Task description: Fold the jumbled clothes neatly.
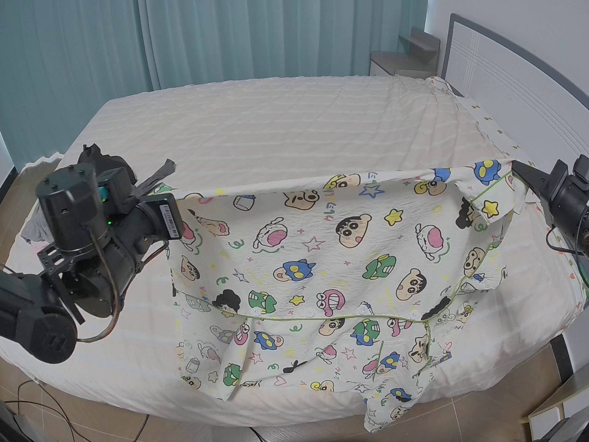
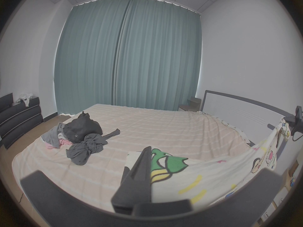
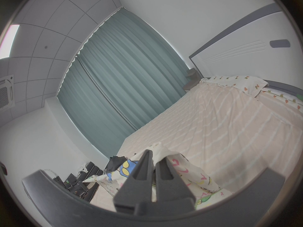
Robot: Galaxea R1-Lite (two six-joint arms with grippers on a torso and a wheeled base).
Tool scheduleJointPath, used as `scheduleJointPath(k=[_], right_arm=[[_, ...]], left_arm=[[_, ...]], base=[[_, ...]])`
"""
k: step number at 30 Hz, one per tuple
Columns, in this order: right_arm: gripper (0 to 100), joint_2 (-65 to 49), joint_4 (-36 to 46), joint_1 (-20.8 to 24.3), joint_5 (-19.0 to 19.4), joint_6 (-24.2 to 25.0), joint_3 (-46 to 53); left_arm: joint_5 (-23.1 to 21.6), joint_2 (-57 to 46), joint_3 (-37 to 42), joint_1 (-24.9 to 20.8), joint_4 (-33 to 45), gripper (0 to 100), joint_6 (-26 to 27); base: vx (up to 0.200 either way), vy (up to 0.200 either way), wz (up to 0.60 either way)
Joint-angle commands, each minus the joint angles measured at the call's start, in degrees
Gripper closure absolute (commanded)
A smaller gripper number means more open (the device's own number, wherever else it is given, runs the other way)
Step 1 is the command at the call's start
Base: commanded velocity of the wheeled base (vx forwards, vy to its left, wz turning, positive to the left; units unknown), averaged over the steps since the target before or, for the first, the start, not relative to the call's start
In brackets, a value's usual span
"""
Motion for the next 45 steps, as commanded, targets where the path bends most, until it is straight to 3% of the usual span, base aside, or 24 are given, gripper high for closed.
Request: scheduleJointPath(k=[1,8,17,18,24,27,35,45], right_arm=[[100,9.36,-3.50,-0.83,-0.28,-0.06,-0.77],[100,18.94,-6.75,-1.27,-1.07,-0.06,-2.61],[100,30.28,-11.59,-1.18,-4.67,0.21,-5.69],[100,35.03,-13.96,-1.10,-5.73,0.21,-7.01],[100,42.58,-16.77,-1.18,-6.08,0.56,-10.52],[100,47.68,-18.27,-1.10,-6.34,3.11,-14.56],[100,55.24,-17.39,-0.74,-7.75,5.04,-24.85],[100,60.60,-8.42,-0.83,-8.63,5.30,-38.21]], left_arm=[[0.11,9.53,-4.53,1.90,0.04,100,-0.06],[0.11,20.95,-8.93,3.74,-0.05,100,-0.50],[0.47,34.58,-16.49,6.20,-0.05,100,-4.02],[0.55,38.71,-20.53,6.91,-0.05,100,-4.99],[0.55,43.45,-27.39,7.78,-0.05,100,-5.16],[0.55,46.71,-31.69,8.31,-0.05,100,-5.16],[0.64,52.77,-38.64,9.81,0.04,100,-4.99],[0.73,58.31,-47.78,10.68,1.97,100,-4.72]], base=[[0.200,0.000,0.00],[0.200,0.000,0.00],[0.000,0.000,0.00],[0.000,0.000,0.00],[0.000,0.000,0.00],[0.000,0.000,0.00],[0.000,0.000,0.00],[0.000,0.000,0.00]])
